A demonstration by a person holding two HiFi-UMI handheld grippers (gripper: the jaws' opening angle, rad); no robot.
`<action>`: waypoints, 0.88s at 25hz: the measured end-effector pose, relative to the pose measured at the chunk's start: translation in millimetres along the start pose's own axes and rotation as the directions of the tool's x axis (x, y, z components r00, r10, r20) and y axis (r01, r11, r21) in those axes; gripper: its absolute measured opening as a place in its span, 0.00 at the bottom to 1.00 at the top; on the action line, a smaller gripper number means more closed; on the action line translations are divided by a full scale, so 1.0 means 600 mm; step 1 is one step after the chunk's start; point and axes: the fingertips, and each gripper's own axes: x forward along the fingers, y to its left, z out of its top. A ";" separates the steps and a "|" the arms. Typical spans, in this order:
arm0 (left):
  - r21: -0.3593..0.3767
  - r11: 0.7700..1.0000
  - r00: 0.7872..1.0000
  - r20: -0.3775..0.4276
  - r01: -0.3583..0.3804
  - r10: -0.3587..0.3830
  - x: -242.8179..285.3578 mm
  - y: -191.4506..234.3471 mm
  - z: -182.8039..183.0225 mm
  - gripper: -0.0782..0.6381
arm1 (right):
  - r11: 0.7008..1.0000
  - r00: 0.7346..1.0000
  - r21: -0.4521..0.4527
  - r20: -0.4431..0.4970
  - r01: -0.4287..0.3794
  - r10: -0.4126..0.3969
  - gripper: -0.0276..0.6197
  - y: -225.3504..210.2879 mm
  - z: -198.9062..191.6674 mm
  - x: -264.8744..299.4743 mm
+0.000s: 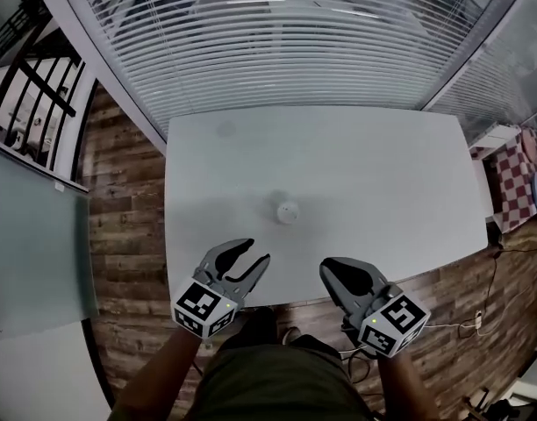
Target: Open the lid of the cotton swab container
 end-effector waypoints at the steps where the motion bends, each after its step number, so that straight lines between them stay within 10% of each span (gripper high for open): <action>1: 0.010 1.000 1.000 -0.014 0.010 -0.010 0.009 0.007 -0.006 0.32 | 1.000 1.000 0.002 -0.003 0.004 -0.004 0.06 -0.004 0.000 0.007; 22: 0.175 0.984 0.984 -0.179 0.018 0.014 0.181 0.076 -0.130 0.57 | 0.999 0.995 0.050 -0.096 -0.007 0.012 0.06 -0.069 -0.070 0.013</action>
